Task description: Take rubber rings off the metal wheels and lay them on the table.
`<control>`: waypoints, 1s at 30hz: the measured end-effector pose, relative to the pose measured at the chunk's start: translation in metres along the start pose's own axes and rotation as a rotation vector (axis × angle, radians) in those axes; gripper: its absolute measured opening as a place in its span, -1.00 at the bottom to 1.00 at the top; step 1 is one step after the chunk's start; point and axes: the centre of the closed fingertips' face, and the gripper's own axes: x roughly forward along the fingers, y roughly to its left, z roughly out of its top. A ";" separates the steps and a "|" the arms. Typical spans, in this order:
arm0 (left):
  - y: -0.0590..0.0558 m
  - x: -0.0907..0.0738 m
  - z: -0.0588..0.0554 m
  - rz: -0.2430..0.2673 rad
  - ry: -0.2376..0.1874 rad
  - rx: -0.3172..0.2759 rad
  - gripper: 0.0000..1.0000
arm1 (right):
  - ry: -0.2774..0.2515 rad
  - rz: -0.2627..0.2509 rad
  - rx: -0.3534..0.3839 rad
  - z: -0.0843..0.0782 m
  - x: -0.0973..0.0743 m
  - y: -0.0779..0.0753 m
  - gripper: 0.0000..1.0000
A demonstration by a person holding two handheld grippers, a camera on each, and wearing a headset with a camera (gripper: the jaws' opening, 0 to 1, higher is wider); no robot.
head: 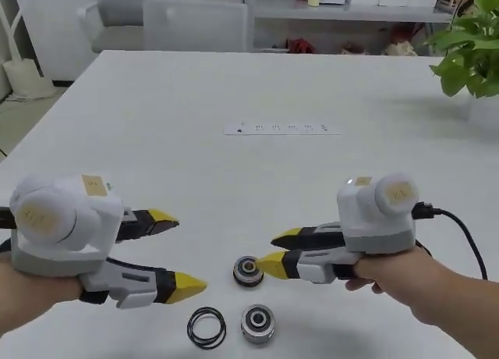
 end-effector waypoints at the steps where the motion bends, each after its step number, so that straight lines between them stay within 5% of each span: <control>1: 0.000 0.001 0.000 -0.001 0.000 0.000 0.20 | 0.004 -0.002 -0.001 -0.002 0.000 -0.002 -0.42; 30: 0.001 0.044 -0.012 -0.050 0.044 -0.018 0.11 | 0.103 0.020 -0.055 -0.036 0.019 0.004 -0.43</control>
